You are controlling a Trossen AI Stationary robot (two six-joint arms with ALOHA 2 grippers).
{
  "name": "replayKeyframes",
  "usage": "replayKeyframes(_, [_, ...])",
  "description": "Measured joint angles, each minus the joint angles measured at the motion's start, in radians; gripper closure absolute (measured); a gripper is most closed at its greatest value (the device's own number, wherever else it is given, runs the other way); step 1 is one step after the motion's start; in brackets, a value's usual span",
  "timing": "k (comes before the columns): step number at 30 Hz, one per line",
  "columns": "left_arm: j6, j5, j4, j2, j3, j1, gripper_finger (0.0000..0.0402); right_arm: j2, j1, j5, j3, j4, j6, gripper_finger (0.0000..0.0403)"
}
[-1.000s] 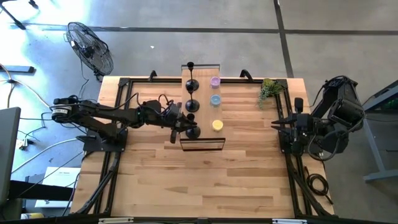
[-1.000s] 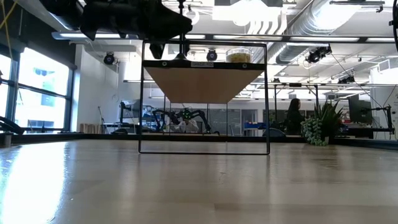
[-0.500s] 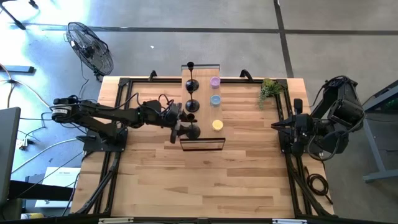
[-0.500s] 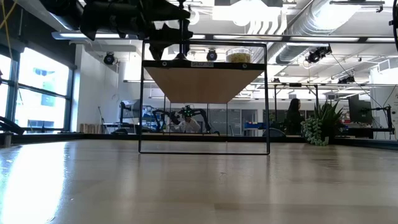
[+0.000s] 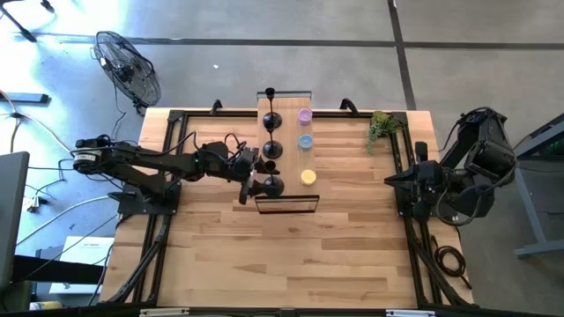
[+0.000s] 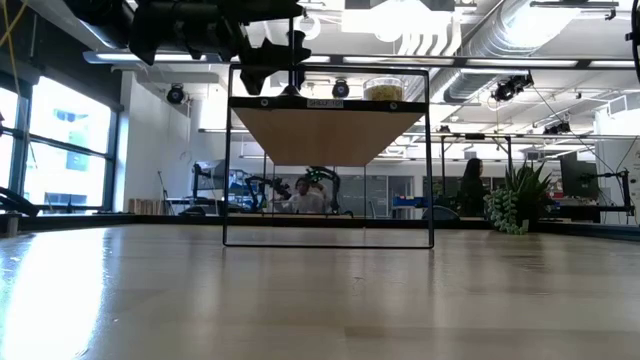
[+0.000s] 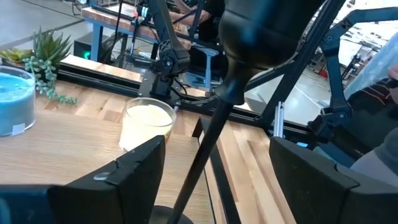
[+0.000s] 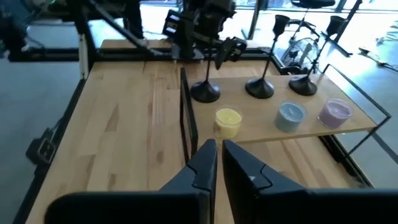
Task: Pick & Place candle stick holders
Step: Return to Home Position
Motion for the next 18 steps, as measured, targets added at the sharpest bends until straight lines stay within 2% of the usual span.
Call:
replayKeyframes(4, [-0.004, 0.001, 0.000, 0.000, 0.000, 0.000, 0.0117, 0.000, 0.000, -0.008, 0.000, 0.002, -0.015, 0.0377])
replayKeyframes(11, [-0.139, -0.001, -0.001, 0.000, 0.000, 0.000, 0.0117, 0.000, 0.000, -0.008, 0.000, 0.002, -0.009, 0.0375])
replayKeyframes(18, [-0.143, -0.046, 0.043, 0.000, 0.032, 0.000, 0.0117, 0.000, 0.000, -0.007, 0.000, 0.002, -0.013, 0.0371])
